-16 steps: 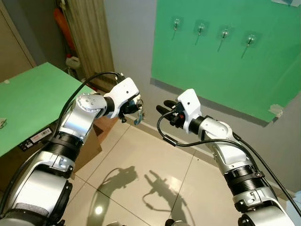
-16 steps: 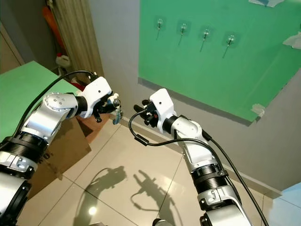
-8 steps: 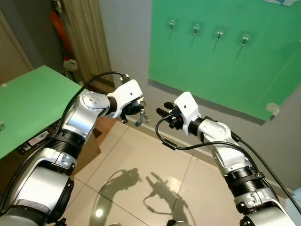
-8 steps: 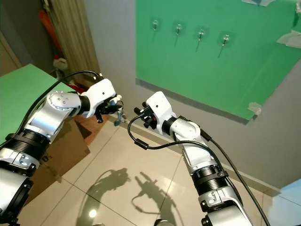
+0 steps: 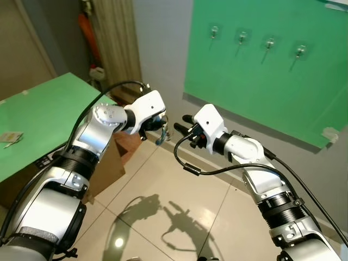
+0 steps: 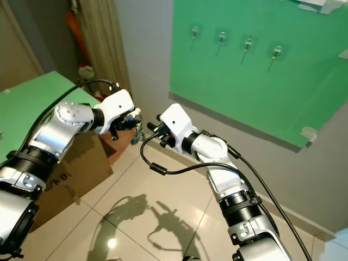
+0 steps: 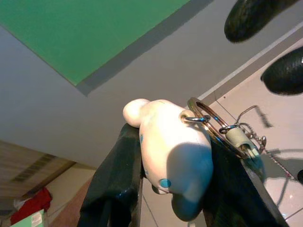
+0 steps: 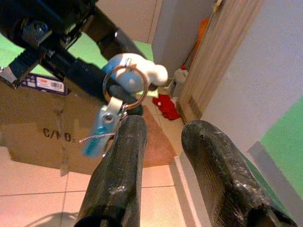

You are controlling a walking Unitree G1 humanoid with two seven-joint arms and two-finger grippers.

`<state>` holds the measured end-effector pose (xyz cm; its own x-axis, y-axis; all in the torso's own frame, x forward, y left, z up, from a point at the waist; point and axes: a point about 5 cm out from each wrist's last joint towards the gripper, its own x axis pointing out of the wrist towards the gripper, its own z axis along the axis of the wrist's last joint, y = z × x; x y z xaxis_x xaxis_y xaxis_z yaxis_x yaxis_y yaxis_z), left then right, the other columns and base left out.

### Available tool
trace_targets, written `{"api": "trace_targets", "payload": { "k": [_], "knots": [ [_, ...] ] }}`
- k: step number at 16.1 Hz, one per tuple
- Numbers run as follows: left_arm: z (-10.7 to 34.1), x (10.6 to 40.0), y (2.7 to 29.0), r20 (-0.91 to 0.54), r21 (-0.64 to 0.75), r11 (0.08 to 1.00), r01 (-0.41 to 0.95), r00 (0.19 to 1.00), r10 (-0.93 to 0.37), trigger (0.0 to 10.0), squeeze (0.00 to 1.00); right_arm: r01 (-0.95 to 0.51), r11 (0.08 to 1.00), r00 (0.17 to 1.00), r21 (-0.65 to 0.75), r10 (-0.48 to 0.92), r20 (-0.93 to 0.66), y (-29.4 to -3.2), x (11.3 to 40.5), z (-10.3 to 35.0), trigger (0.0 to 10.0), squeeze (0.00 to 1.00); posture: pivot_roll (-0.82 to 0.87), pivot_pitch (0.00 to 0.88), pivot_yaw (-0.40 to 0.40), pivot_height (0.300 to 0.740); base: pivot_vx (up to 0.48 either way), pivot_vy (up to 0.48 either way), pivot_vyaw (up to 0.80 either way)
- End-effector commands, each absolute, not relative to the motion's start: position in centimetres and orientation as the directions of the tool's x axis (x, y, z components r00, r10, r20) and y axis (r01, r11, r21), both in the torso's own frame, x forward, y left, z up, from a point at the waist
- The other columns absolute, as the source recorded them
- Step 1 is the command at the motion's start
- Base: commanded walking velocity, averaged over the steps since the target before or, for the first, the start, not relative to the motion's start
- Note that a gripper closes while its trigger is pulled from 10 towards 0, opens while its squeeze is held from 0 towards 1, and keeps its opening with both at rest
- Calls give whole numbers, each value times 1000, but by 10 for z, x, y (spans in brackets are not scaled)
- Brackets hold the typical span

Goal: Hang keys on a hook

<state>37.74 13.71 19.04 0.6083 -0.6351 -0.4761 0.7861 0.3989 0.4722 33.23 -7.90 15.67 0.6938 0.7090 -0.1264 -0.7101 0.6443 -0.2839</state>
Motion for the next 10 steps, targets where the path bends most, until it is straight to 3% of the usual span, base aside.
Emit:
{"api": "trace_targets", "payload": {
  "k": [1, 10],
  "knots": [
    [193, 379, 136, -484, 489, 382, 784, 608, -629, 0, 0, -718, 631, 681, -292, 725, -107, -75, 332, 167, 10000, 0, -9, 59, 37, 740, 0, 0, 0],
    [190, 381, 138, -491, 498, 387, 776, 620, -612, 0, 0, -764, 618, 639, -187, 765, -84, -64, 321, 174, 10000, 0, -11, 66, 35, 740, 0, 0, 0]
  ]
}}
